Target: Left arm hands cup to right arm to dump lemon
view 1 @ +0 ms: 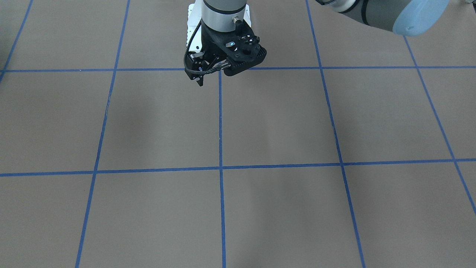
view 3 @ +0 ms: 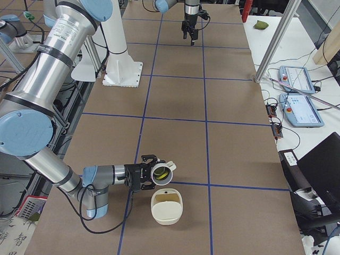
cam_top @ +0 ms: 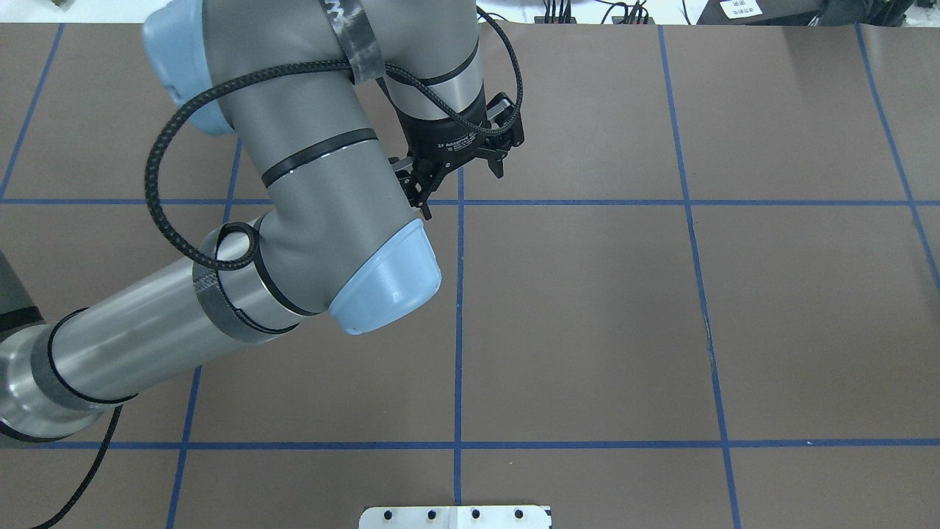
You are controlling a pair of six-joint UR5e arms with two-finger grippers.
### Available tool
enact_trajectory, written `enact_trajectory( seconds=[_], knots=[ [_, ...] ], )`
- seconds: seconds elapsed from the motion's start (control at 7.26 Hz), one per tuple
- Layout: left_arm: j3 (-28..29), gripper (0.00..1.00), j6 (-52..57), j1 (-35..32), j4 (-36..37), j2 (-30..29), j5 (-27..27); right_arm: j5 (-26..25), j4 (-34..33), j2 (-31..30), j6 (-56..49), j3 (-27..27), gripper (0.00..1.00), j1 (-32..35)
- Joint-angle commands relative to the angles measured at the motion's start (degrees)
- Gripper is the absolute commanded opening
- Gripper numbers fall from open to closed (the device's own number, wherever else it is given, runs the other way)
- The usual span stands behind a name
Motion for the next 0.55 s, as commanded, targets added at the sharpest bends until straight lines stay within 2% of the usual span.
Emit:
enact_trajectory(
  seconds=[0.0, 0.28, 0.41],
  knots=[
    [0.1, 1.0, 0.0, 0.0, 0.0, -0.1, 0.1, 0.5, 1.4, 0.4, 10.7, -1.0, 0.1, 0.7],
    [0.1, 1.0, 0.1, 0.0, 0.0, -0.1, 0.6, 0.5, 1.3, 0.7, 17.8, -1.2, 0.1, 1.5],
    [0.1, 1.0, 0.1, 0.0, 0.0, -0.1, 0.6, 0.7, 1.4, 1.3, 20.5, -3.0, 0.11, 2.3]
  ],
)
